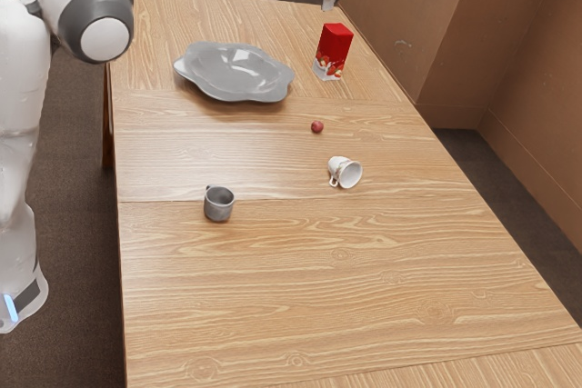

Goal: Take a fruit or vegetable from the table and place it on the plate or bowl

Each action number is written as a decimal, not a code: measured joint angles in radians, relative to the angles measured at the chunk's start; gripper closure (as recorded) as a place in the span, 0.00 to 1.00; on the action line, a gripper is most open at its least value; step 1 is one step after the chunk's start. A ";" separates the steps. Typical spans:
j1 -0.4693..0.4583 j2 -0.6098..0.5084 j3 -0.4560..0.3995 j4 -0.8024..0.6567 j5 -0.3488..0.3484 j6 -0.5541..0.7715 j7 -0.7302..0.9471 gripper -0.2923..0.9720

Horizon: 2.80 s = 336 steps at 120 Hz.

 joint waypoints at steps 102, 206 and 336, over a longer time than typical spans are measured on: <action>0.450 0.168 -0.473 -0.464 -0.068 0.552 0.111 0.25; 0.535 0.347 -0.584 -0.288 0.044 0.413 0.125 0.25; 0.513 0.433 -0.581 -0.173 0.077 0.339 0.114 0.26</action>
